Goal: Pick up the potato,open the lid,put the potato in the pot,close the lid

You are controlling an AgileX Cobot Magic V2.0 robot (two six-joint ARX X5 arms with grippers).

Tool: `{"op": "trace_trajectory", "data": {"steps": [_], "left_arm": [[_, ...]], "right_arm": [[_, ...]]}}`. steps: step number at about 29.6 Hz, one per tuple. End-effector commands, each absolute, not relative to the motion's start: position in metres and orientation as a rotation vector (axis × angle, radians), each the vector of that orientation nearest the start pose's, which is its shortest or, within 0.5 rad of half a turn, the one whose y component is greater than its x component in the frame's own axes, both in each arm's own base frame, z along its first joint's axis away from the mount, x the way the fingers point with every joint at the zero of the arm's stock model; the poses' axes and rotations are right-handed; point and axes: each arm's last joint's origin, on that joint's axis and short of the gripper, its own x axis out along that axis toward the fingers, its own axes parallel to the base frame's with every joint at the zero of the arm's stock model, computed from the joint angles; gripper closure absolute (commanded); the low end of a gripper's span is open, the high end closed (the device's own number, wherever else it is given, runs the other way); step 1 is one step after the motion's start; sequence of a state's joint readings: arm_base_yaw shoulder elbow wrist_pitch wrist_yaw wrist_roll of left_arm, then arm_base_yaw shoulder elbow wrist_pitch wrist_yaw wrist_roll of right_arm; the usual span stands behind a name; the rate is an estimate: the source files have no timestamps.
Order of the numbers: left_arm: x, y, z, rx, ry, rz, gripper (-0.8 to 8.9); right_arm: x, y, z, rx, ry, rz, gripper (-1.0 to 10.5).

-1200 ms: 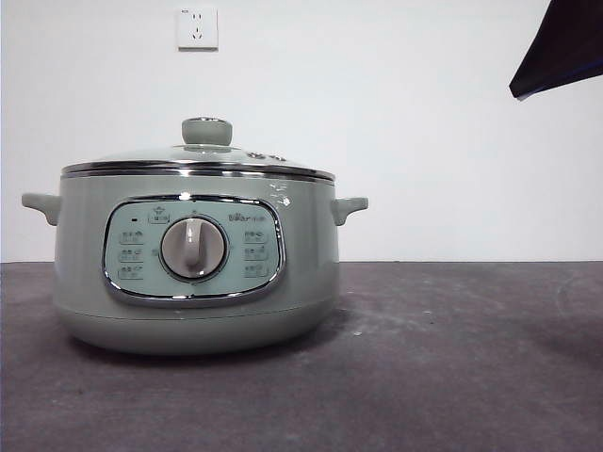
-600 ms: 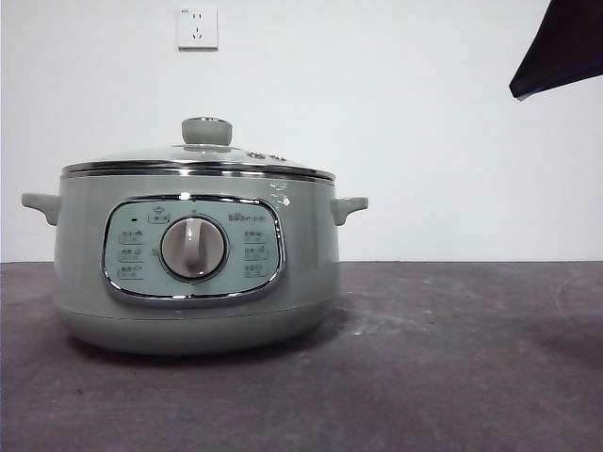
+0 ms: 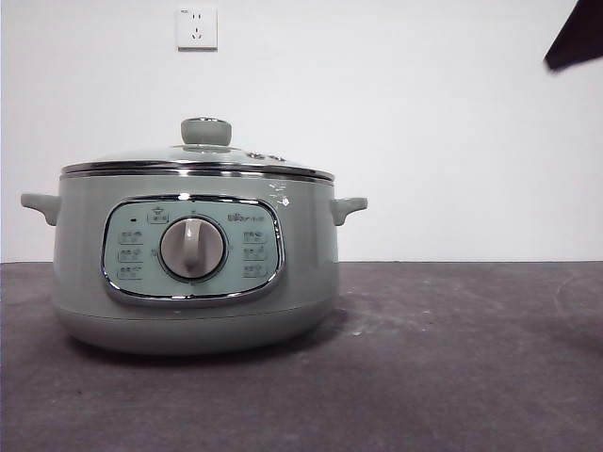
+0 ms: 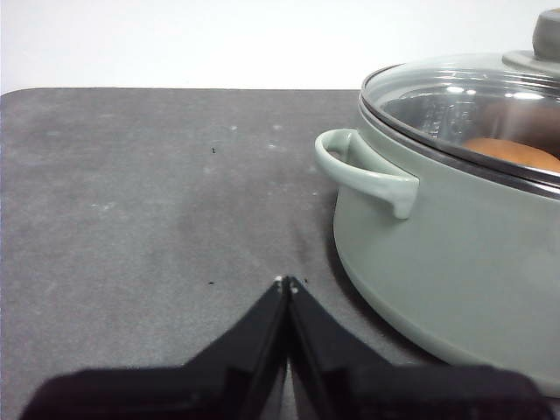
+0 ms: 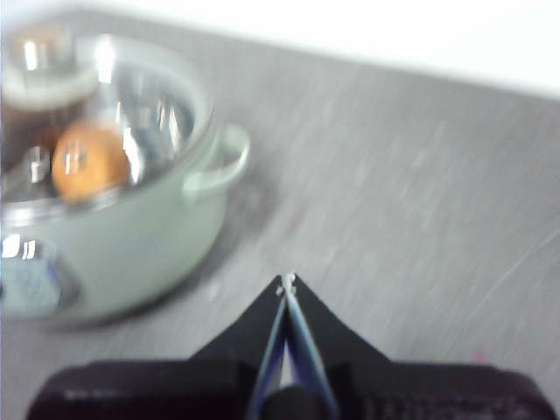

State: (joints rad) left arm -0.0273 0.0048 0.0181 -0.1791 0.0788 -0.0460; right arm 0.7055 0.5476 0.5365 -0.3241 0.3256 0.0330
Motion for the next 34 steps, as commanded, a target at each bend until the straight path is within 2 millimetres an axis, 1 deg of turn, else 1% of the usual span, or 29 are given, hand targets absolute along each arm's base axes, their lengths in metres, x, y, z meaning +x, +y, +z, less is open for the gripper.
{"op": "trace_trajectory", "data": {"steps": [1,4,6,8,12,17,22,34], "left_arm": [[0.096,-0.005,0.147,-0.058,0.181,-0.100,8.17],[0.096,-0.005,0.147,-0.058,0.181,-0.100,8.17],[0.096,-0.005,0.147,-0.058,0.181,-0.100,8.17],[0.096,-0.005,0.147,-0.058,0.181,-0.100,8.17],[0.096,-0.005,0.147,-0.058,0.181,-0.100,8.17],[0.096,-0.005,0.147,-0.058,0.181,-0.100,8.17],[0.096,-0.005,0.147,-0.058,0.181,-0.100,8.17],[0.096,-0.005,0.147,-0.058,0.181,-0.100,8.17]], "right_arm": [[0.100,0.064,0.252,-0.129,0.283,0.357,9.5],[0.094,0.048,0.232,-0.061,0.206,0.350,9.5],[0.092,0.038,0.215,-0.015,0.152,0.275,9.5],[0.092,0.030,0.197,0.036,0.132,0.208,9.5],[0.092,0.025,0.176,0.060,0.132,0.158,9.5],[0.093,0.026,0.158,0.062,0.163,0.231,9.5],[0.093,0.026,0.148,0.082,0.188,0.227,9.5],[0.092,0.026,0.149,0.084,0.178,0.227,9.5]]}}
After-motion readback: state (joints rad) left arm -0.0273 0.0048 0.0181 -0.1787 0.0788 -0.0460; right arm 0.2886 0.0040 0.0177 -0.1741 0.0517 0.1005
